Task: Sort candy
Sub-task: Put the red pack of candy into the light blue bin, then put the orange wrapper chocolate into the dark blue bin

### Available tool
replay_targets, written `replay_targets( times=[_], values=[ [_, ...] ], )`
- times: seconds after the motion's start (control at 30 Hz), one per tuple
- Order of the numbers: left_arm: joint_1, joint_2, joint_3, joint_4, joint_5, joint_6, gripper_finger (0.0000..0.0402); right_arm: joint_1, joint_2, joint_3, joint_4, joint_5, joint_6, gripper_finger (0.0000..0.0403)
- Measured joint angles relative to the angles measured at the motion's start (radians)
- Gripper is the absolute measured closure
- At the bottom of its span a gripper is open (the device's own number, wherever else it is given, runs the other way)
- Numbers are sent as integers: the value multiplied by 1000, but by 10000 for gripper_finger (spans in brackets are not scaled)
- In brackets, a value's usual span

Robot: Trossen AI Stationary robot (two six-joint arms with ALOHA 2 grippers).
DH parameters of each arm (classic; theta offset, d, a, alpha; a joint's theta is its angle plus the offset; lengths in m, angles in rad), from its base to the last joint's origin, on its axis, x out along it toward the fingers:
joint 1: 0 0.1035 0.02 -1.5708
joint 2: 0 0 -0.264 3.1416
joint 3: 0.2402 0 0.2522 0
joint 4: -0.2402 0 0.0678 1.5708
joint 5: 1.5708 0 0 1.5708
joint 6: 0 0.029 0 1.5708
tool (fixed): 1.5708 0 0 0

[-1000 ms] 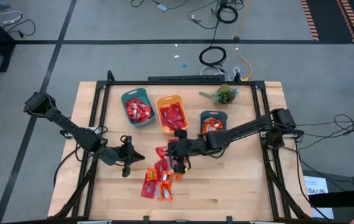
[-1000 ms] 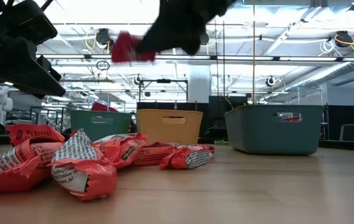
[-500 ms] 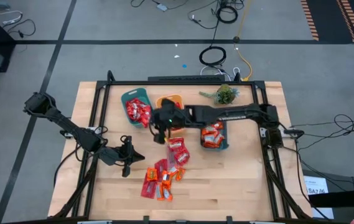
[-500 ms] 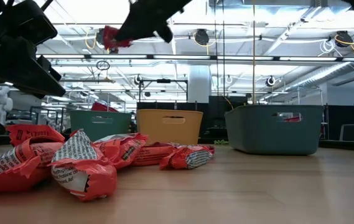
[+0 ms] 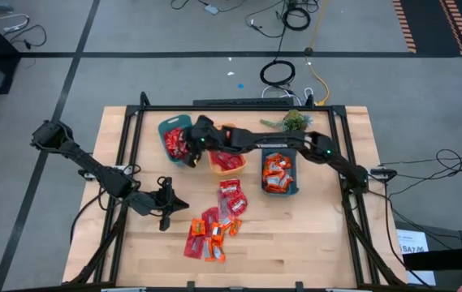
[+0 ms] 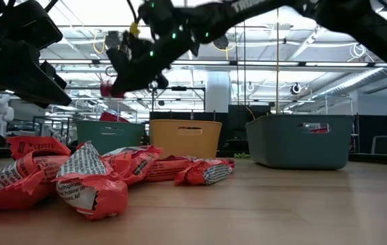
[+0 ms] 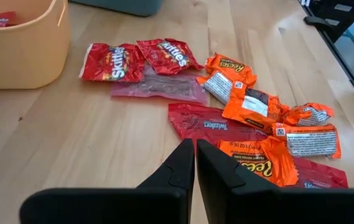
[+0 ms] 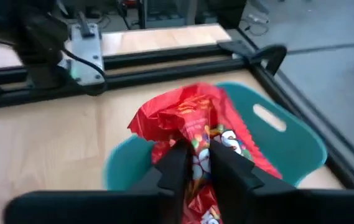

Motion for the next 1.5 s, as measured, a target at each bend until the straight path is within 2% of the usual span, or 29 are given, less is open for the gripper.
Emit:
replay_targets(
  times=[0.17, 0.4, 0.6, 0.9, 1.13, 1.23, 1.33, 1.5],
  values=[
    [0, 0, 0, 3, 0, 0, 374, -36, 47, 0, 16, -88, 67, 284],
    [0, 0, 0, 3, 0, 0, 374, -44, 42, 0, 6, -93, 68, 201],
    [0, 0, 0, 3, 0, 0, 374, -34, -31, 0, -37, -94, 43, 163],
    [0, 0, 0, 3, 0, 0, 374, -7, -154, 0, -328, -95, 44, 156],
    [0, 0, 0, 2, 0, 0, 374, 77, -226, -28, -489, -79, 20, 159],
    [0, 0, 0, 2, 0, 0, 374, 118, -269, -110, -495, -24, 23, 172],
    [0, 0, 0, 2, 0, 0, 374, 158, -328, -253, -471, 11, 64, 189],
    [0, 0, 0, 3, 0, 0, 374, 231, -480, -535, -312, 11, 173, 208]
  ],
)
